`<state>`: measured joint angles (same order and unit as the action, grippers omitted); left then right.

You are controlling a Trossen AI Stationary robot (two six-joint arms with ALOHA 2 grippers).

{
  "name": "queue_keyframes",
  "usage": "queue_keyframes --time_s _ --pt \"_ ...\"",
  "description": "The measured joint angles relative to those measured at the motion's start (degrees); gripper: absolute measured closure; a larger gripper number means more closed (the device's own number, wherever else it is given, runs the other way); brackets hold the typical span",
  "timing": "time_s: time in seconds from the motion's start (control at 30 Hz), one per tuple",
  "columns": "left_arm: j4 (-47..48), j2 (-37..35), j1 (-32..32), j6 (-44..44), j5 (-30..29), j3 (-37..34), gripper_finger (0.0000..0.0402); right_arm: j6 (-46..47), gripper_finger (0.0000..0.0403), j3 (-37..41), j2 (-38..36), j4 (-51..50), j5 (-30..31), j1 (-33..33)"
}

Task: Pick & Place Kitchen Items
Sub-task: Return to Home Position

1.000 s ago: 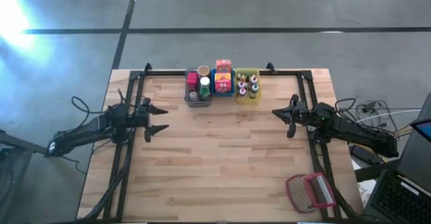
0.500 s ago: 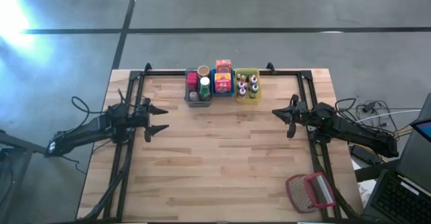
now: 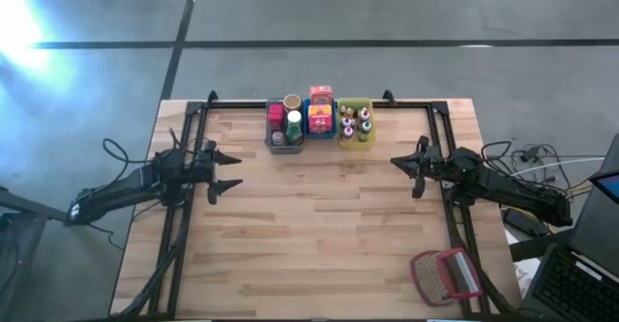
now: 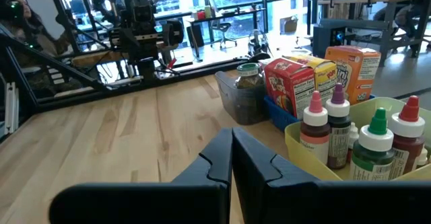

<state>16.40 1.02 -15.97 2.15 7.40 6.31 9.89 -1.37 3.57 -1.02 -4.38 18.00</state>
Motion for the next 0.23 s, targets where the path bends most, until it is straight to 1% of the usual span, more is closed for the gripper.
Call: queue_keyframes --time_s 0.23 --pt "0.0 0.0 0.0 0.0 0.0 0.0 0.0086 0.0 0.0394 0.0 0.0 0.02 0.0 0.0"
